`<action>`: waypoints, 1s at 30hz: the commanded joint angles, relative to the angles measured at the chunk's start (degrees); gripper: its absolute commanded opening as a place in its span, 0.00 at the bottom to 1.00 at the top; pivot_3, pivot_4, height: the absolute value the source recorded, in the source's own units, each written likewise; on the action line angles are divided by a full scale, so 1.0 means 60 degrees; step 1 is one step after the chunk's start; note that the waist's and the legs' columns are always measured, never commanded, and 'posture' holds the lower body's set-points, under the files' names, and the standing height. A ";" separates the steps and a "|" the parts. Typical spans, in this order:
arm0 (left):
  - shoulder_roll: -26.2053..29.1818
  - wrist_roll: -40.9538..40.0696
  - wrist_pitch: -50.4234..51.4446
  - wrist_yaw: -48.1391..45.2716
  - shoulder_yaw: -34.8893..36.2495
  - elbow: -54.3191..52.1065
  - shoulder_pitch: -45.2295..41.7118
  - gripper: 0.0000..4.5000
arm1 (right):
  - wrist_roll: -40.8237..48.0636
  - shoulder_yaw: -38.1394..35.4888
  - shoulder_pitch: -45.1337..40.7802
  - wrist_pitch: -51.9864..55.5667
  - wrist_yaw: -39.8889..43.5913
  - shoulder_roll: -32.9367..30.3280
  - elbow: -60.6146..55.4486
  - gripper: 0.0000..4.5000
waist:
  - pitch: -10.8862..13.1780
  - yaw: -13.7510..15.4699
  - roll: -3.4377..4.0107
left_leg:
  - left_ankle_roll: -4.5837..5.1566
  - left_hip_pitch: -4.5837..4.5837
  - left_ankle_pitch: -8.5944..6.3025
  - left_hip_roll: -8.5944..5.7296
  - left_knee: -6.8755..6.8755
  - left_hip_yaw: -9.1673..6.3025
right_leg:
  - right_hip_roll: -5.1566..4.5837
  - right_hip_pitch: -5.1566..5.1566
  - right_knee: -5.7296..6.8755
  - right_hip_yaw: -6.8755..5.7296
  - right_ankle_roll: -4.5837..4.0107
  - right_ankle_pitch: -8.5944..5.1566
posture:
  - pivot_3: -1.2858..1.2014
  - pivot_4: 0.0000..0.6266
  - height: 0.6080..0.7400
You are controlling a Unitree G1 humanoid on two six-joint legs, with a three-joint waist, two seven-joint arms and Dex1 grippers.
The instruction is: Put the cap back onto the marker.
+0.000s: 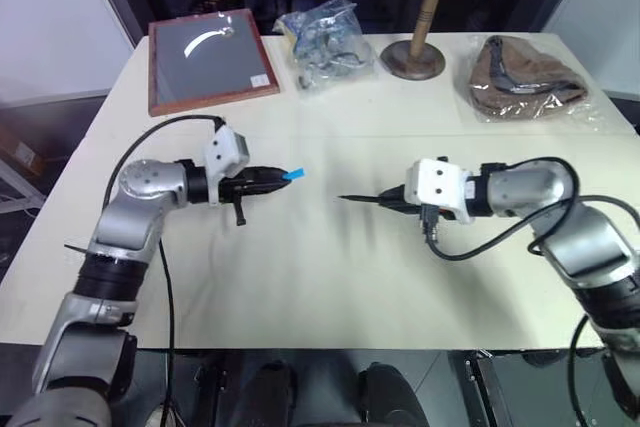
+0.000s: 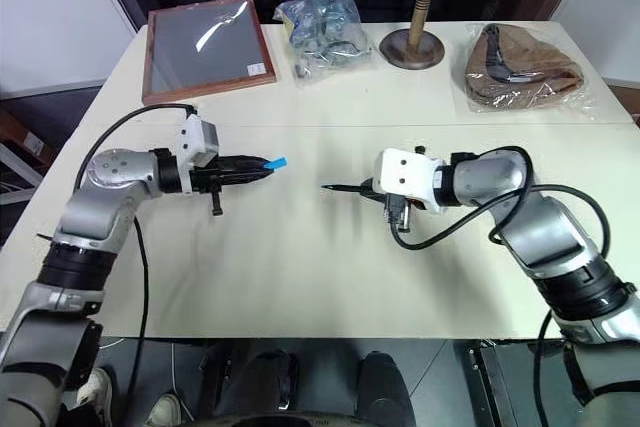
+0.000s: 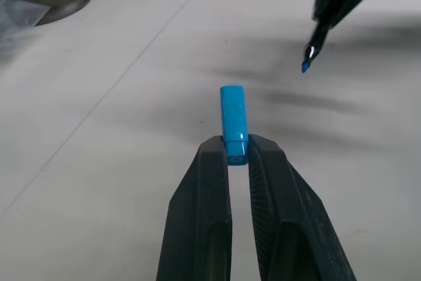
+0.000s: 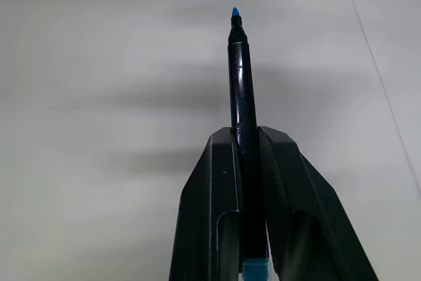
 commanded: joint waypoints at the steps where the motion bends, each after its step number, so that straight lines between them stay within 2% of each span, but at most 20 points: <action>1: 0.0067 0.0099 -0.0798 -0.0618 0.0000 0.0414 -0.0207 0.01 | -0.0269 -0.0020 -0.0388 -0.0347 0.0146 0.0199 0.0129 0.00 | 0.0000 0.0020 0.0000 | 0.0000 0.0000 0.0000 -0.0001 0.0002 0.0000 | -0.0002 0.0001 0.0000 0.0000 0.0000 0.0000 | 0.52 0.24 1.00; 8: -0.0078 0.0336 -0.1823 -0.1280 -0.0257 0.0757 -0.0142 0.01 | -0.0573 0.0069 -0.0920 -0.0463 0.0360 0.0654 0.0494 0.00 | 0.0000 0.0004 0.0000 | 0.0000 -0.0003 0.0000 -0.0003 0.0005 -0.0007 | -0.0002 -0.0001 0.0002 -0.0003 0.0000 0.0000 | 0.52 0.24 1.00; 30: -0.0183 0.0602 -0.2324 -0.1230 -0.0316 0.0979 -0.0107 0.01 | -0.0768 0.0198 -0.1168 -0.0266 0.0870 0.1269 0.0423 0.00 | 0.0000 -0.0205 0.0000 | 0.0000 -0.0003 0.0000 -0.0003 0.0004 -0.0013 | -0.0001 -0.0003 0.0025 -0.0009 0.0000 0.0000 | 0.52 0.24 1.00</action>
